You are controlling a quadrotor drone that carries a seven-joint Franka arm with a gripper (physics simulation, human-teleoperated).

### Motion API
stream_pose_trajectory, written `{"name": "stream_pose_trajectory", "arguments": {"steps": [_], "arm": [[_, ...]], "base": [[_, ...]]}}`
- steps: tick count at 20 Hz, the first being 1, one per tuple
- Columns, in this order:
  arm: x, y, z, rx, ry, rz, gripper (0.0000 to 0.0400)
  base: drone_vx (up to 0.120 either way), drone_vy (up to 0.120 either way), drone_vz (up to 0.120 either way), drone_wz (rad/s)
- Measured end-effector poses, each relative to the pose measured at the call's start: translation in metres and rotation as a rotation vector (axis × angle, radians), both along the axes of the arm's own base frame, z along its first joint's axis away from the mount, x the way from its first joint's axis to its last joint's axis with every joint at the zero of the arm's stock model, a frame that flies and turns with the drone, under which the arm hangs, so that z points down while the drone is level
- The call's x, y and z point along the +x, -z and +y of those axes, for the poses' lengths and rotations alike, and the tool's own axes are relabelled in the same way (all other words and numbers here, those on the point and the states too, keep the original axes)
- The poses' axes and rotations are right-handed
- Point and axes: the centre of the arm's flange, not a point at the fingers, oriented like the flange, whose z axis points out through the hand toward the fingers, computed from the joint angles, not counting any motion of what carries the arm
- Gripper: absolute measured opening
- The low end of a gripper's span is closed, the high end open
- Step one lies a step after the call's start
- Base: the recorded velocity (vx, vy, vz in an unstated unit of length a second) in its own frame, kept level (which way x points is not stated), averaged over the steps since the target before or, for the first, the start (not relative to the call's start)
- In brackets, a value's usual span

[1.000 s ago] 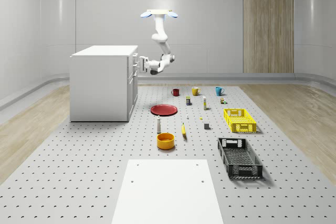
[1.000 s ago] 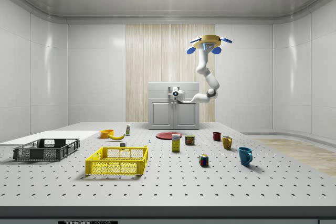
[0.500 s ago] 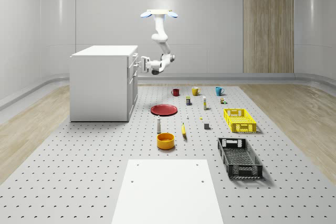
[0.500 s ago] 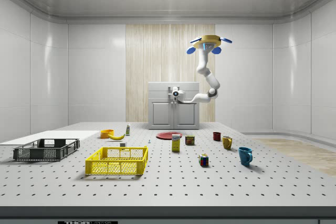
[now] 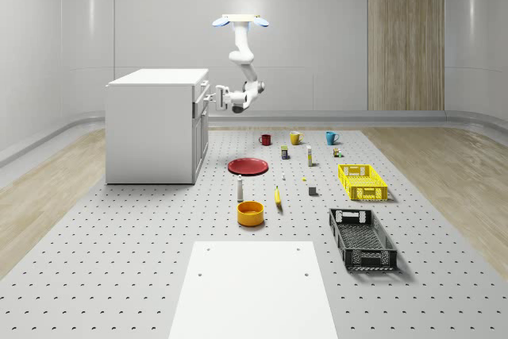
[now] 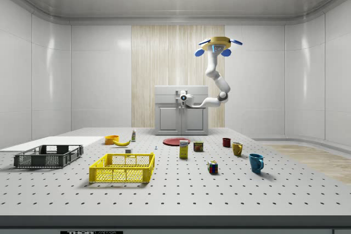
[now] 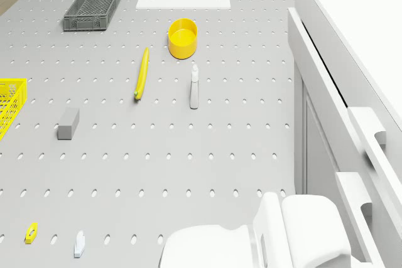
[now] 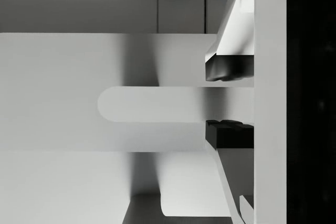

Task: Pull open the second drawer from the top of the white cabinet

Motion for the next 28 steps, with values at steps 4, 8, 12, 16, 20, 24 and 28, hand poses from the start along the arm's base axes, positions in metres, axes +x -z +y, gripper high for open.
{"name": "stream_pose_trajectory", "arguments": {"steps": [4,8,12,16,20,24,28], "arm": [[0.000,0.000,-0.013,0.001,0.000,0.001,0.0102],[0.000,0.000,-0.022,0.002,0.001,0.002,0.0221],[0.000,0.000,-0.016,0.002,0.001,0.002,0.0271],[0.000,0.000,-0.007,0.002,0.000,0.002,0.0289],[0.000,0.000,-0.001,0.002,0.000,0.002,0.0208],[0.000,0.000,0.000,0.003,0.000,0.003,0.0140],[0.001,0.003,-0.005,0.001,0.001,-0.023,0.0122]], "base": [[0.000,0.000,0.000,0.000],[0.000,0.000,0.000,0.000],[0.000,0.000,0.000,0.000],[0.000,0.000,0.000,0.000],[0.000,0.000,0.000,0.000],[0.000,0.000,0.000,0.000],[0.000,0.000,0.000,0.000]]}}
